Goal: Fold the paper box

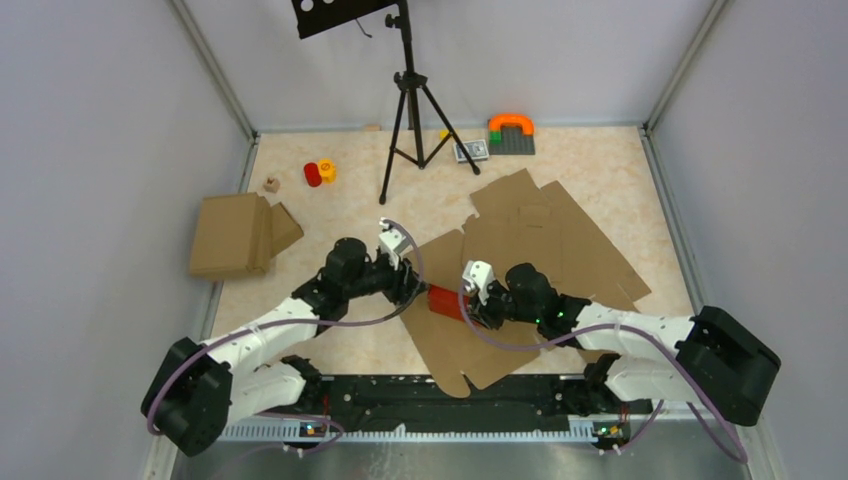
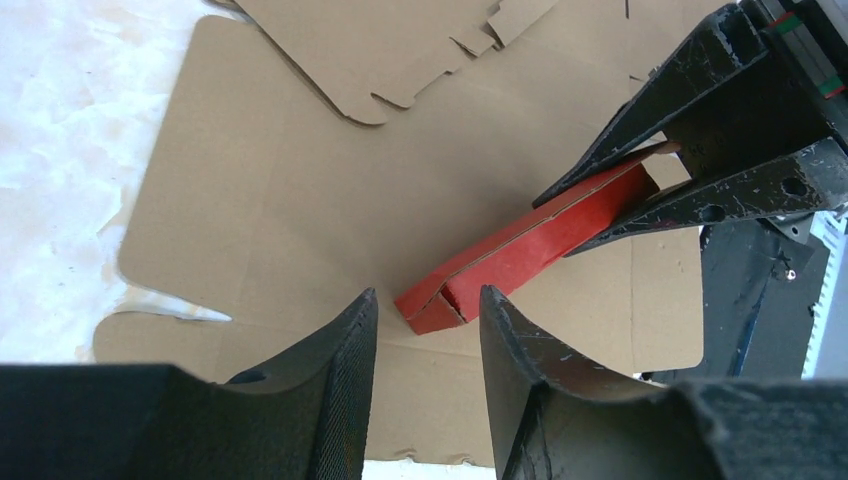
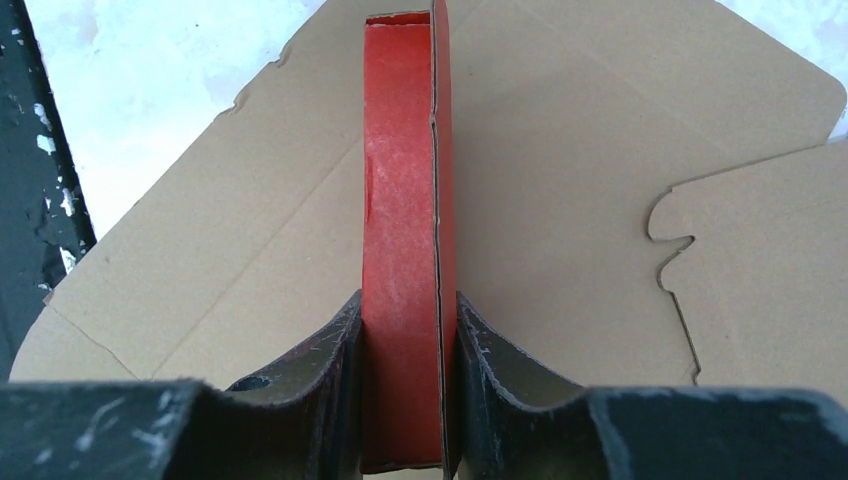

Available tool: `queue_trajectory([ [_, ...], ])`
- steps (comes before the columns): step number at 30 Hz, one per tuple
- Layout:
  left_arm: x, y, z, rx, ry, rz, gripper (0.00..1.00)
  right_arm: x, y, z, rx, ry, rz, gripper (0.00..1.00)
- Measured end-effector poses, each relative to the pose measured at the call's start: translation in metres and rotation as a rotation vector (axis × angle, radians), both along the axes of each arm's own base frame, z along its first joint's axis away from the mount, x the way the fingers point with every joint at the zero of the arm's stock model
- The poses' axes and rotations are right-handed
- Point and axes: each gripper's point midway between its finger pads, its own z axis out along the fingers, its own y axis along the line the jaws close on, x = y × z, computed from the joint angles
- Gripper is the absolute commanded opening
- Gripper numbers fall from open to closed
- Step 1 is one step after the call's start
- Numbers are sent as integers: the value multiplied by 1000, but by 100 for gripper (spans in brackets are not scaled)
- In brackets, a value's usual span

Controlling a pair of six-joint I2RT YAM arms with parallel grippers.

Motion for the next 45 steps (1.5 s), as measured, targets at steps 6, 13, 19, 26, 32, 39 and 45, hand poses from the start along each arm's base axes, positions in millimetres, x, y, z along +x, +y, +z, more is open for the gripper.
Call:
queue_trajectory([
  [6,-2,-8,-6,39,12,-26,34,1,2,-1,0,-14,15,1],
  [13,-1,-9,-14,89,34,-27,24,1,4,-1,4,-14,18,1],
  [19,-3,-9,-15,124,39,-21,3,1,5,-3,5,-11,23,1],
  [26,-3,-12,-14,186,67,-2,0,2,6,-5,1,-6,24,0],
  [32,6,-15,-14,236,161,52,0,6,8,-5,-13,-2,13,0],
  [39,8,-17,-15,249,255,98,0,7,7,-6,-17,-3,8,0],
  [45,8,-19,-17,240,290,127,0,7,7,-6,-18,-1,3,0],
])
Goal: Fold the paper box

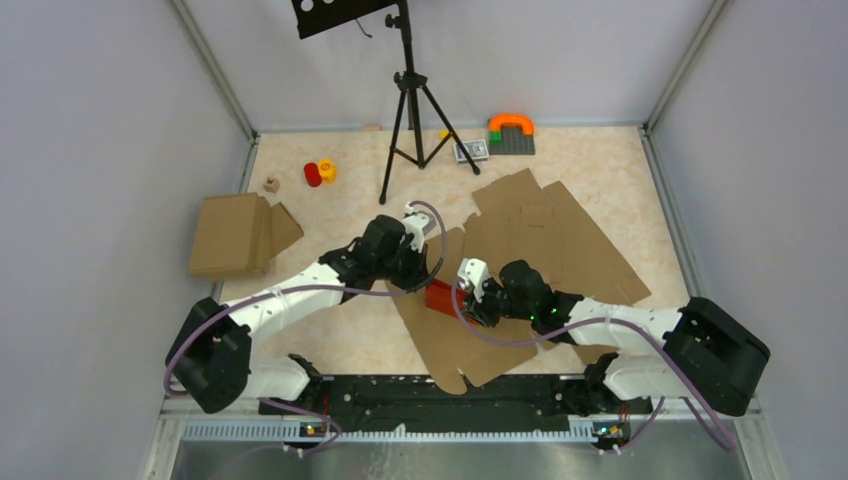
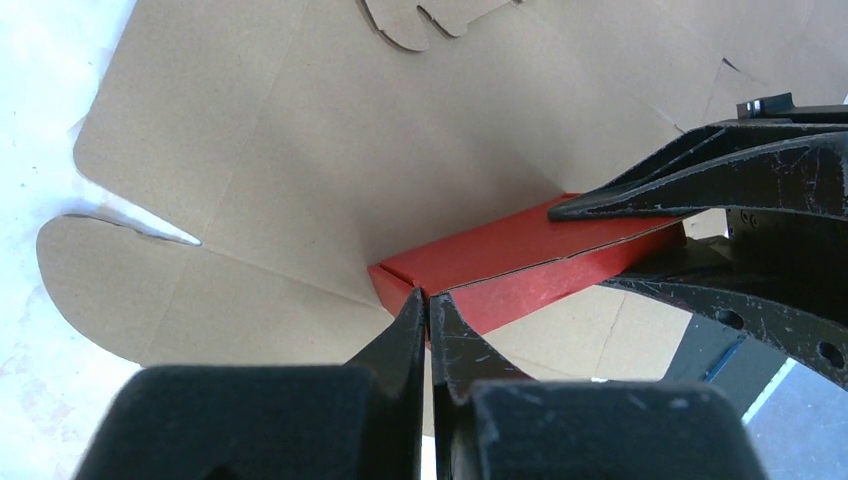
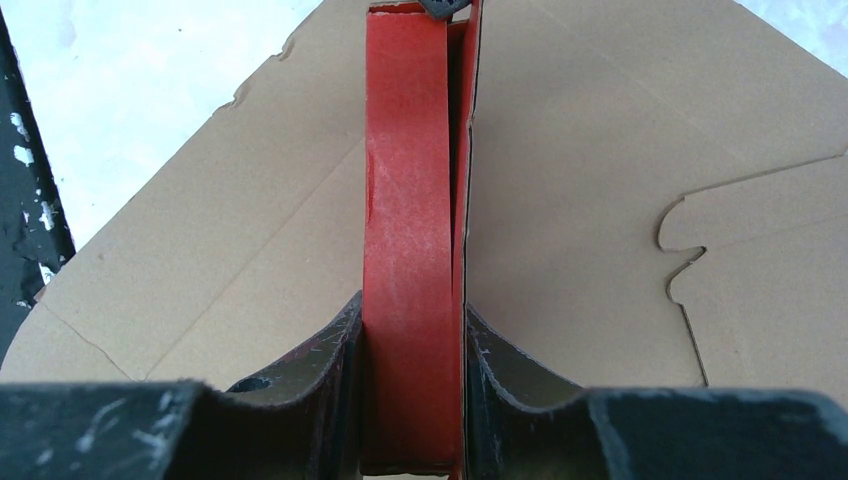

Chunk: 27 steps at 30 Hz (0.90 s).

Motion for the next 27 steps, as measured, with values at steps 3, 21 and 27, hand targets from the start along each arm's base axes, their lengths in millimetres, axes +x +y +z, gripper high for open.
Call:
queue_trajectory([
  [3,0,-1,0,-3,-2,15,0,0,0,0,-2,5,-4,0],
  [21,-7,-12,0,-1,-126,42,0,7,-3,4,-32,1,-39,48],
  [27,-10,-18,-1,-4,-159,33,0,12,3,20,-33,-37,-26,40],
])
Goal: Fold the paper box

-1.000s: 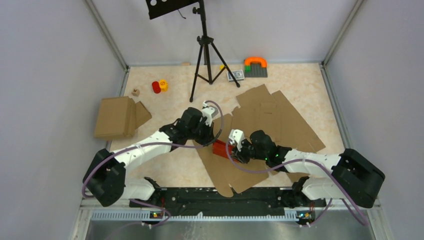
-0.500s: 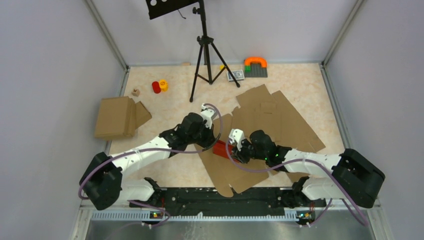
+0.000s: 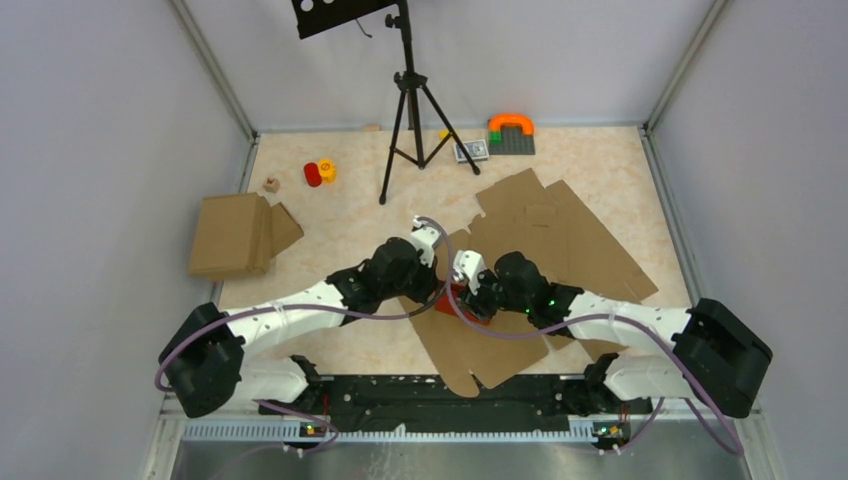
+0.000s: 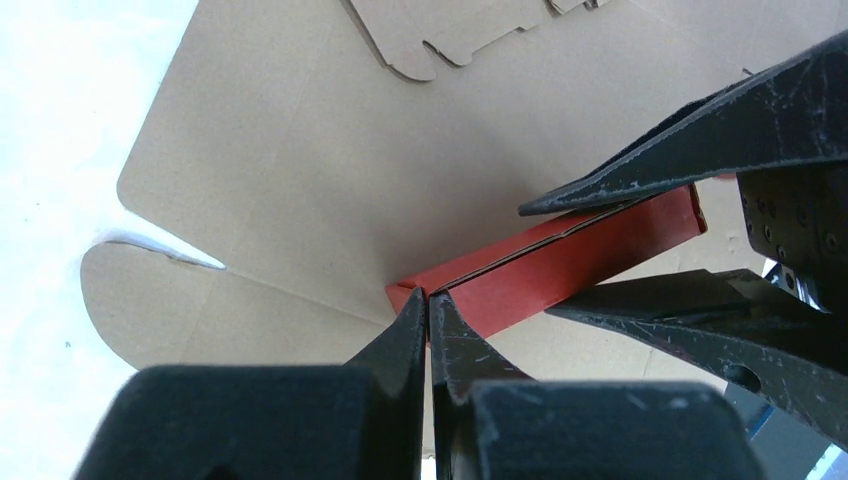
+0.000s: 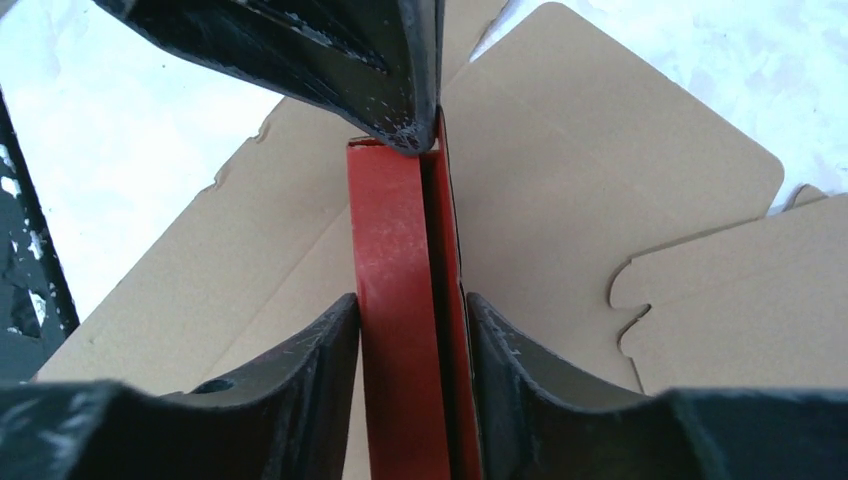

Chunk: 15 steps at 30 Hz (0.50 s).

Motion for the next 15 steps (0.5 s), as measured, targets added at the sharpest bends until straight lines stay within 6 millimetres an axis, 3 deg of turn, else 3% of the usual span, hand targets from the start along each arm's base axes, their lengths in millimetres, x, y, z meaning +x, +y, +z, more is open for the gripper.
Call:
queue_trajectory([
  [7,1,-1,0,-9,-21,7,0,0,7,4,-12,-21,34,23],
  [15,0,0,1,-26,3,30,8,0,9,4,-17,-20,44,22],
])
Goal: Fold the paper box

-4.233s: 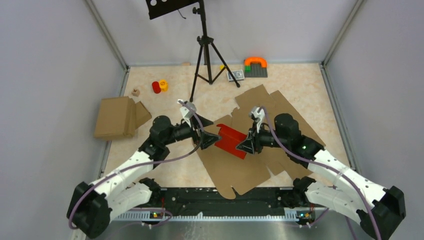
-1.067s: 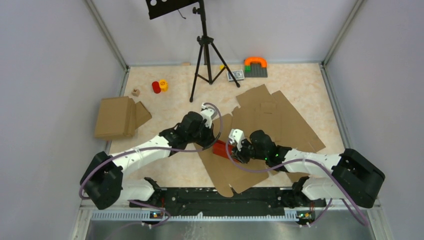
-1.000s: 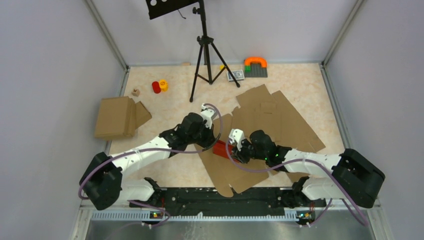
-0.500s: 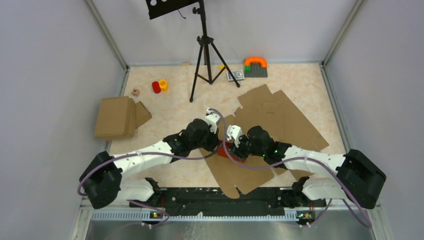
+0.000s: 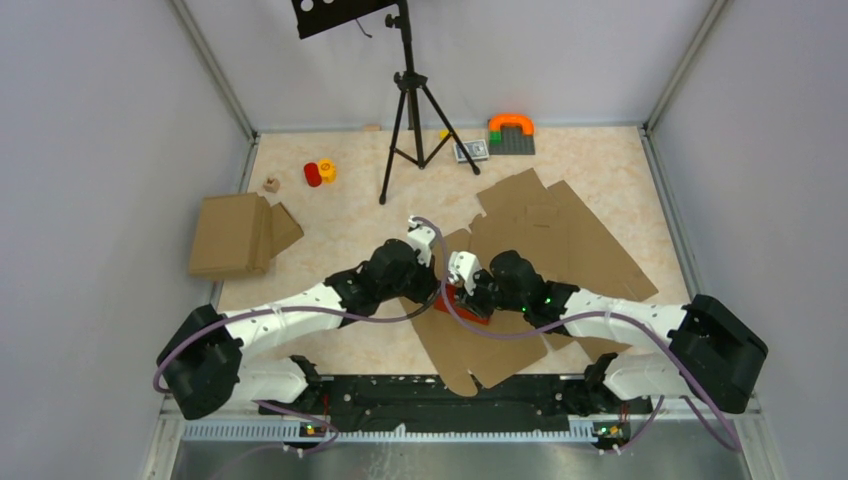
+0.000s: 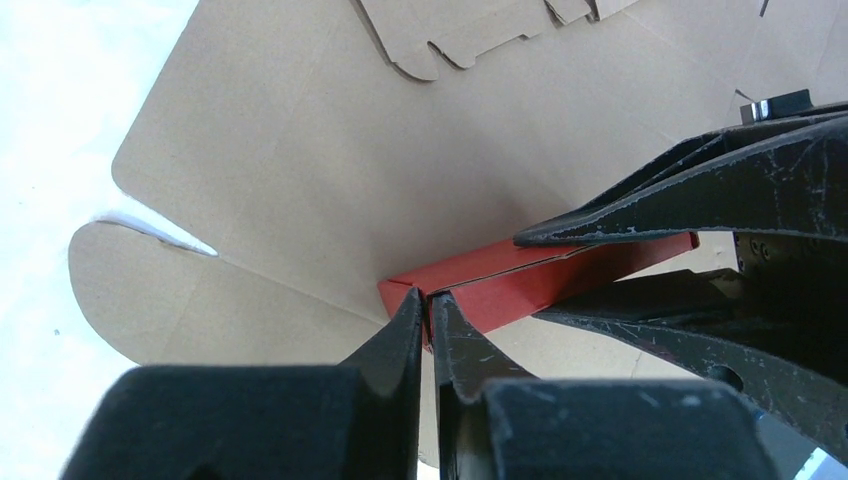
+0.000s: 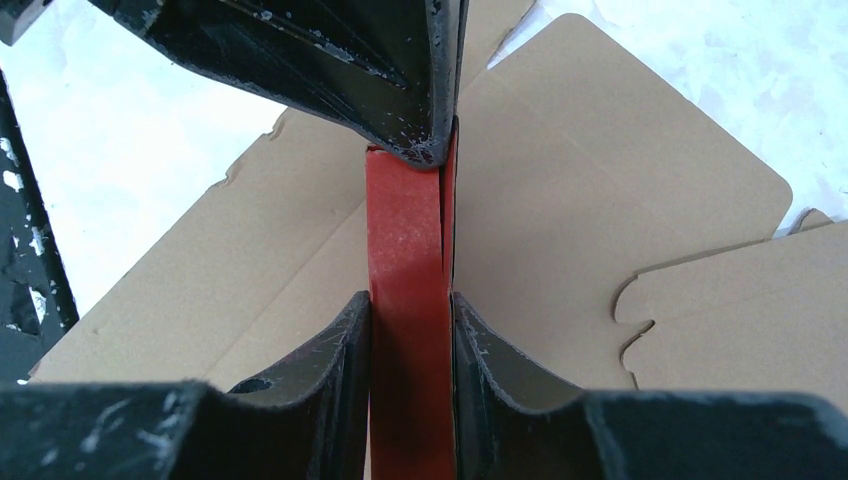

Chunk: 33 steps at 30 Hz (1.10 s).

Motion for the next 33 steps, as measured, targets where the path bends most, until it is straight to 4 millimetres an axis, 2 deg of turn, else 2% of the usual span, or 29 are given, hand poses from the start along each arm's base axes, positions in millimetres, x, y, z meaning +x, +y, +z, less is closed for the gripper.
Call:
queue_trajectory([
  [3,-1,-1,0,-13,17,13,16,-1,0,0,-1,-2,3,22],
  [6,-2,-1,1,-27,32,24,17,-1,1,0,-2,-4,5,21],
  [15,-17,5,1,-21,84,17,3,-3,3,0,-4,-11,18,19],
  [19,-20,4,-1,-22,100,9,1,-2,3,0,-3,-12,18,18],
  [27,-27,9,-9,13,135,19,13,-2,3,0,-2,-13,18,18],
  [33,-25,24,-1,33,103,63,23,-2,3,0,-2,-13,19,18],
])
